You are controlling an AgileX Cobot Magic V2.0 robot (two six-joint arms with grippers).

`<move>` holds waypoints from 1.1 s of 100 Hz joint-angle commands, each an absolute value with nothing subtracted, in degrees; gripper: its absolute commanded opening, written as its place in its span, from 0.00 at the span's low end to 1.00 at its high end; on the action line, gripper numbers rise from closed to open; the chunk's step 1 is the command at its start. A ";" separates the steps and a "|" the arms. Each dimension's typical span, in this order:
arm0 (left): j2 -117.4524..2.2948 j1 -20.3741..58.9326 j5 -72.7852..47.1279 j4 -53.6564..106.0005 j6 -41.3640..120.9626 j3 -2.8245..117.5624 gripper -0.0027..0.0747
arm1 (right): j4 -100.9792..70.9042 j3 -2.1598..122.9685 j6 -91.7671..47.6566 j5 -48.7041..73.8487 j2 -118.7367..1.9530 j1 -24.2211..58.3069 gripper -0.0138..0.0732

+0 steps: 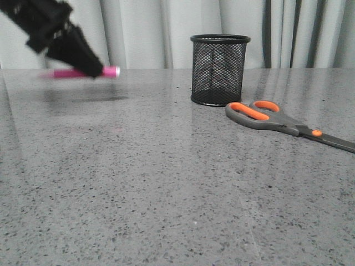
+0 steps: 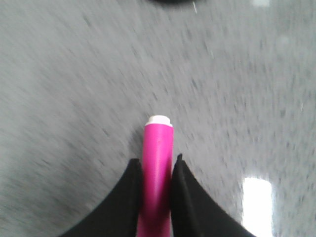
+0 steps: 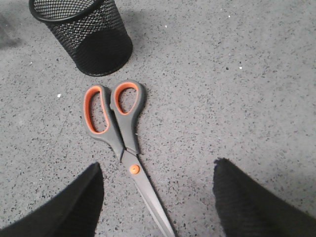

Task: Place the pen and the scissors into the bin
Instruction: 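Lift the pink marker with the left gripper, then move the marker over the black mesh cup and release it inside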

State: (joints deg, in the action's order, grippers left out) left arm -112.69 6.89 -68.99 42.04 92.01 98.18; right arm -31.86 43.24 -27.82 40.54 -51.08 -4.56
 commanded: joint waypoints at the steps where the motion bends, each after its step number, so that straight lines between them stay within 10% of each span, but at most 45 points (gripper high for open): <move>1: -105.56 7.90 -73.20 50.31 90.73 102.38 0.01 | -33.45 45.18 -28.49 38.33 -50.89 -4.86 0.66; 60: -108.78 29.34 -39.38 86.43 93.20 103.64 0.01 | -34.04 45.18 -28.49 39.01 -50.89 -4.86 0.66; 110: -119.09 32.19 -36.38 104.71 109.19 103.78 0.01 | -34.04 45.18 -28.49 39.53 -50.89 -4.86 0.66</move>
State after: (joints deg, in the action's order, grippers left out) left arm -121.86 31.67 -35.24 100.96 108.58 101.89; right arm -32.46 43.24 -27.84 41.97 -51.08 -4.56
